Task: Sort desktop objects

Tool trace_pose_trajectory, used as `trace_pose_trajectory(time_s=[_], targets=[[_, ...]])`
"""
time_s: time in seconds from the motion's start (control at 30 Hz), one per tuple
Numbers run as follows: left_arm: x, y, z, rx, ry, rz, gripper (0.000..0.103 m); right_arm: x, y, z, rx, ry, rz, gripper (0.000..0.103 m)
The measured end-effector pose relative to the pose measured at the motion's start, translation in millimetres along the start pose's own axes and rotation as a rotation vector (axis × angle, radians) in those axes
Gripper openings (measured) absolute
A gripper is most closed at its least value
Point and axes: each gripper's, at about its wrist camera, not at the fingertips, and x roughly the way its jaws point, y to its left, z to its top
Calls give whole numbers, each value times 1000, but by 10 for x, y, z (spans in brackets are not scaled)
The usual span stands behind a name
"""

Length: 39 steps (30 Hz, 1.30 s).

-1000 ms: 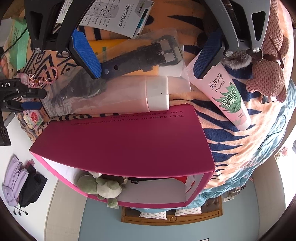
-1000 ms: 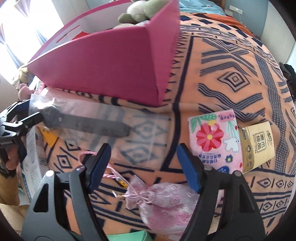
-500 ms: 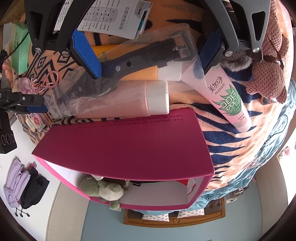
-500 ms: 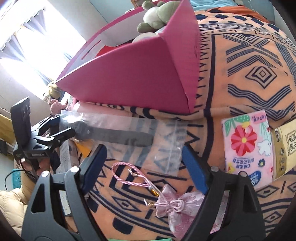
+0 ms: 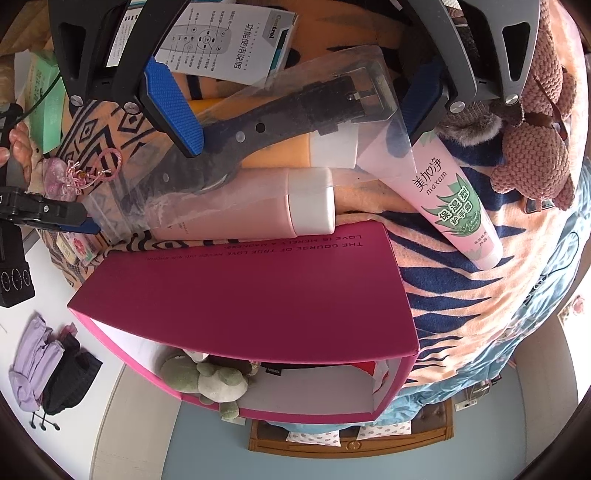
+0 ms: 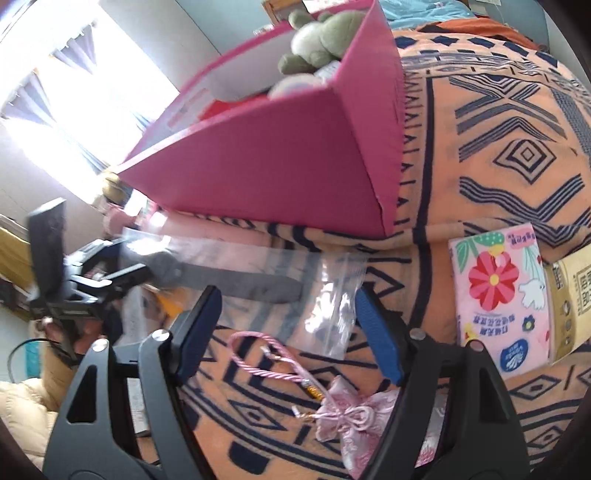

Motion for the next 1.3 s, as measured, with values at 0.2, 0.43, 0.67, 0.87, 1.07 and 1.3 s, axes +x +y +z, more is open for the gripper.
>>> trace_pose_trajectory(time_s=[0.2,0.43,0.67,0.87,1.07,1.3], targets=[[-44,43,-18,-14,-4,3,91,79,-45,33,18,34,-2,59],[-129,98,-63,-52,9,-51,91,201,65,45,-23,62,-42,47],[-248,94,-131,-51,19,-60,88,228,124,14,-70,73,-77,35],[-207,40,-202,-31,49,-53,88,252,109,7,-66,71,-70,35],[-97,36,-236,-64,79,-77,88,223,100,-5,-65,68,-67,35],[-149,84,-233,-141,30,-86,88,224,111,-10,-70,65,-73,35]])
